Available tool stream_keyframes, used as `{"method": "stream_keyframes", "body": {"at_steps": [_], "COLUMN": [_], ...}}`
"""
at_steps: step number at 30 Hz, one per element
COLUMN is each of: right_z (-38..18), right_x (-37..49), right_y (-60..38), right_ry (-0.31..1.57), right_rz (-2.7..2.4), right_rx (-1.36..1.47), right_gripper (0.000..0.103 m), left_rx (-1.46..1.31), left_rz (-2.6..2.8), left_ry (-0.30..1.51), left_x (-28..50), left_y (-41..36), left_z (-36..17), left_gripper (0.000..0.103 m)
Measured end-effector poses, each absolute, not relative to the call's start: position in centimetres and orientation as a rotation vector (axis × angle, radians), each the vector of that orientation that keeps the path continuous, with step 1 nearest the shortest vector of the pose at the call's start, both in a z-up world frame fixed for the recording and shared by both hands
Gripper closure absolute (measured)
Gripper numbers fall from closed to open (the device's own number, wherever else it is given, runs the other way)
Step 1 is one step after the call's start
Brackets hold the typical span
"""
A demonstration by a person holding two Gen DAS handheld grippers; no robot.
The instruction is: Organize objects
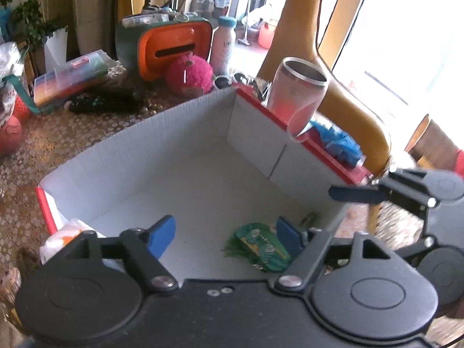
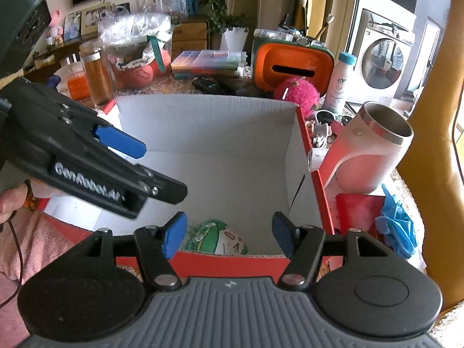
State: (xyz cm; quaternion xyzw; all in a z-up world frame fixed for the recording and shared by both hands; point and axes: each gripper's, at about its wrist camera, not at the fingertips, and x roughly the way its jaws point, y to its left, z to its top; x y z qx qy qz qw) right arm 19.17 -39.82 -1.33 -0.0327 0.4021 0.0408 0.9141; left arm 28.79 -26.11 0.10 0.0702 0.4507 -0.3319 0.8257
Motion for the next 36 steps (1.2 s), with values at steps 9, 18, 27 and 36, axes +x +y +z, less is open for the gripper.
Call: {"method": "stream_keyframes", "body": {"at_steps": [9,18,27,36], "right_z": [0.8,1.3,1.6,3.9], "right_x": [16.2,15.0,14.3,12.2], "right_y": [-38.9,-38.4,-37.7,-36.1], "right_ry": [0.790,0.780,0.767,0.723], "right_rz": [0.079,0.098,0.112,0.120], "right_rx": [-0.093,-0.098,-0.081,-0.083], "right_gripper": [0.036,0.036,0.035,0.035], "left_rx": [0.086,0.068,0.048,0.126], "left_rz": [-0.726,-0.728,-0.709,-0.652], "left_ry": [0.930,0.872,0.797,0.721], "left_x": [29.4,28.0,25.9,21.4], "left_y": [-25.3,-23.0,-20.2,-16.1], "left_z": [0.3,2.2,5.8,7.9], "left_gripper": [0.015,0.013,0.009,0.009]}}
